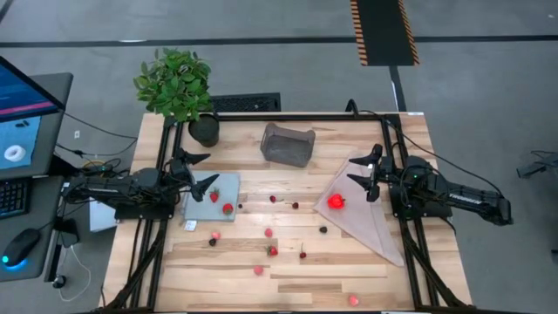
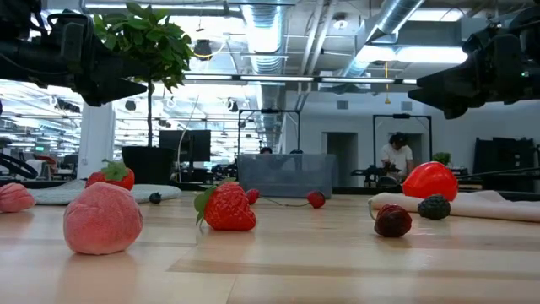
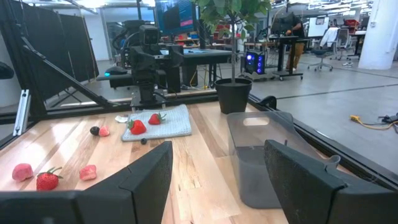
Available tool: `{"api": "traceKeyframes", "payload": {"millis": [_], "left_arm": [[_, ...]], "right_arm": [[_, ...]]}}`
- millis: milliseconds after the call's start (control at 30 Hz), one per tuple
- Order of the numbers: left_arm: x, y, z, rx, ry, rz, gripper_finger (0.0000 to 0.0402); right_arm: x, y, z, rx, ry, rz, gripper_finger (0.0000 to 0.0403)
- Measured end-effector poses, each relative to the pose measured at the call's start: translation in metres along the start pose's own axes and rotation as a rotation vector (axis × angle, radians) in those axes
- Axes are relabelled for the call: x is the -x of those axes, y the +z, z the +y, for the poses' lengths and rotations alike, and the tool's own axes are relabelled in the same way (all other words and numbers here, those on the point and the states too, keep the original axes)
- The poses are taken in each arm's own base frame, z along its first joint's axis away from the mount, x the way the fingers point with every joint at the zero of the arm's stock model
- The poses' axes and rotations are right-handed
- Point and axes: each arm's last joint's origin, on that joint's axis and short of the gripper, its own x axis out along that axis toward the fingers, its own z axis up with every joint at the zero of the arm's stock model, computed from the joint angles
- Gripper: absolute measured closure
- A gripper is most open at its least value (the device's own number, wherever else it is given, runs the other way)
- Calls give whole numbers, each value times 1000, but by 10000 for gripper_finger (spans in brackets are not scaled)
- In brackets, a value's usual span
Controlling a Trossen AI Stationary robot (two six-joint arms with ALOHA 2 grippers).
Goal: Pick and placing Produce into tupperware
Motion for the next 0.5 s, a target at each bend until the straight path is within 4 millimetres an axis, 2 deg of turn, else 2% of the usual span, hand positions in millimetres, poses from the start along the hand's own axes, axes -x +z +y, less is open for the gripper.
{"api": "traceKeyframes", "payload": {"millis": [233,367,500], "left_arm": [[0,0,0,0,0,0,17],[0,0,0,0,0,0,17],[0,0,0,0,0,0,17]], "right_arm": [[0,0,0,-10,0,-5,127],[0,1,0,-199,1,-8,127],[0,7,0,-245,-9,-75,127]]}}
